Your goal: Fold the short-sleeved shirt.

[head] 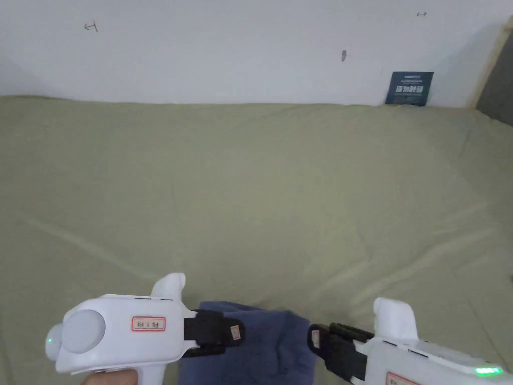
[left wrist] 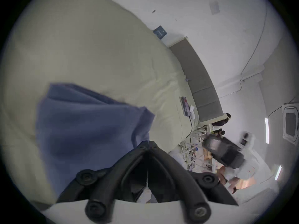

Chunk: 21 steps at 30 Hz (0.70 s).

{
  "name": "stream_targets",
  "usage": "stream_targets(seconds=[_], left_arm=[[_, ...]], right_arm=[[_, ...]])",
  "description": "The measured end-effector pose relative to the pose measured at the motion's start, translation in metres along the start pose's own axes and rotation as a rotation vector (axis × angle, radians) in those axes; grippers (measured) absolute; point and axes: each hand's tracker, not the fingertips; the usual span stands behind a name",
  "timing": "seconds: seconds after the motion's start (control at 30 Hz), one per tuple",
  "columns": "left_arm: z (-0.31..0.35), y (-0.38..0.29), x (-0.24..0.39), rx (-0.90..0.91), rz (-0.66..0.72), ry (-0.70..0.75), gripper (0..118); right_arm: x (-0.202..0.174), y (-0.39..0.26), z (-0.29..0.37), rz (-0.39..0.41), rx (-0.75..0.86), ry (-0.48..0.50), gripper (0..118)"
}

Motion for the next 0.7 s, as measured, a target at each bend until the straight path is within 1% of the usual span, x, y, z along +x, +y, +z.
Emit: stream_targets(seconds=[0.03,0.07,0.1,0.17,0.2,0.27,0.33,0.37,0.4,0.43,0.5,0.53,0.57,0.6,0.63,0.7], left_arm=[[0.012,0.000,-0.005,0.013,0.008,0.022,0],[0.018,0.001,-0.011,0.021,0.012,0.041,0],[0.024,0.003,-0.019,0.024,0.020,0.051,0],[0.027,0.004,-0.036,0.035,0.056,0.084,0],[0.027,0.004,-0.045,0.037,0.069,0.088,0],[0.026,0.005,-0.060,0.037,0.094,0.098,0],[0.025,0.006,-0.074,0.035,0.129,0.103,0],[0.025,0.007,-0.079,0.038,0.144,0.089,0],[0.025,0.007,-0.084,0.036,0.164,0.055,0],[0.026,0.008,-0.087,0.030,0.186,0.006,0],[0.024,0.009,-0.091,0.013,0.201,-0.092,1],[0.021,0.010,-0.093,-0.004,0.195,-0.130,17],[0.015,0.008,-0.095,-0.015,0.195,-0.151,49],[0.010,0.006,-0.096,-0.021,0.194,-0.173,90],[0.005,0.008,-0.099,-0.032,0.207,-0.219,118],[-0.013,0.005,-0.099,-0.118,0.246,-0.250,118]], right_arm=[[0.007,0.001,-0.020,-0.066,-0.057,0.067,1],[0.015,-0.001,-0.036,-0.105,-0.091,0.120,1],[0.024,-0.006,-0.053,-0.163,-0.135,0.181,1],[0.045,-0.016,-0.079,-0.243,-0.208,0.223,1],[0.056,-0.025,-0.087,-0.271,-0.239,0.239,1],[0.081,-0.040,-0.096,-0.372,-0.290,0.303,1],[0.105,-0.057,-0.090,-0.508,-0.228,0.424,1],[0.111,-0.061,-0.088,-0.543,-0.210,0.428,1],[0.114,-0.063,-0.085,-0.545,-0.187,0.420,1],[0.115,-0.064,-0.084,-0.547,-0.176,0.432,1],[0.112,-0.066,-0.082,-0.540,-0.185,0.428,1],[0.111,-0.065,-0.083,-0.540,-0.185,0.430,1],[0.111,-0.064,-0.083,-0.539,-0.185,0.428,1],[0.109,-0.065,-0.084,-0.535,-0.184,0.427,1],[0.110,-0.065,-0.084,-0.536,-0.185,0.429,1],[0.111,-0.066,-0.084,-0.549,-0.183,0.438,1]])
